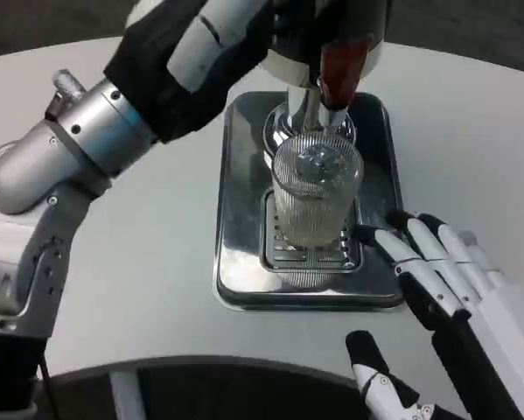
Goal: Grasp the cup under the faucet to collect the drink, then remove the cup.
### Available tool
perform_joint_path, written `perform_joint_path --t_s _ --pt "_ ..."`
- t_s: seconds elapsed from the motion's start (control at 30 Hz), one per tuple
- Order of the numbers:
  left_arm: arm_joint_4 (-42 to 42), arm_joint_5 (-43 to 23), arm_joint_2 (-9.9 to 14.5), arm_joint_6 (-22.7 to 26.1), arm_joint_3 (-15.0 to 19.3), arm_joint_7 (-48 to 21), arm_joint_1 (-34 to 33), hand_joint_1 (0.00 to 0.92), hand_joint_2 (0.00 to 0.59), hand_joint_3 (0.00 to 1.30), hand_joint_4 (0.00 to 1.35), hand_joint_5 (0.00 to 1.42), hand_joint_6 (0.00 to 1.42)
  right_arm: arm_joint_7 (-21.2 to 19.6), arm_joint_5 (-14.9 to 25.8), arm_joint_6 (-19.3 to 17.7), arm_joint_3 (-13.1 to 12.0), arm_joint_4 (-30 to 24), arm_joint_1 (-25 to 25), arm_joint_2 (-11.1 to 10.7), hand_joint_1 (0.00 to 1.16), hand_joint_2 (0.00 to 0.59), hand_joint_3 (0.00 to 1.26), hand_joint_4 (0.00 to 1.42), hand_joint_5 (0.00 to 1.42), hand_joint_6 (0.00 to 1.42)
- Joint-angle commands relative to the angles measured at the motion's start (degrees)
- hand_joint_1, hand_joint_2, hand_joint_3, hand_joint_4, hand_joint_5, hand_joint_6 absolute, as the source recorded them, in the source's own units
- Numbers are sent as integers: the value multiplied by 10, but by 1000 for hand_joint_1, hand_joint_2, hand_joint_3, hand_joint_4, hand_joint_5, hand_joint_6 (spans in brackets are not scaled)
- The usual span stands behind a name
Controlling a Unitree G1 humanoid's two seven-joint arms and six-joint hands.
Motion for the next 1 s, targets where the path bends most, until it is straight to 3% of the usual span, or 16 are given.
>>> perform_joint_path --t_s 0.03,0.3,0.4,0.53,1.0 --pt "17 18 -11 4 -5 -16 -7 0 245 0 0 77 36 -13 5 -8 -6 -7 12 1 275 489 124 41 14 17" --pt "52 54 -15 -1 -20 -49 -10 0 245 0 0 80 38 -17 8 -8 -7 -5 14 2 274 489 133 42 27 29" --pt "46 62 -16 -5 -25 -59 -4 0 185 0 0 81 40 -15 10 -7 -7 -2 11 1 274 489 134 47 27 31" --pt "45 69 -13 -15 -28 -70 3 0 147 0 0 81 40 -14 11 -6 -7 2 6 1 274 489 134 50 28 32" --pt "8 173 42 -173 -43 -80 52 0 135 0 0 81 42 -13 11 -2 -2 15 2 1 274 489 134 52 28 34"
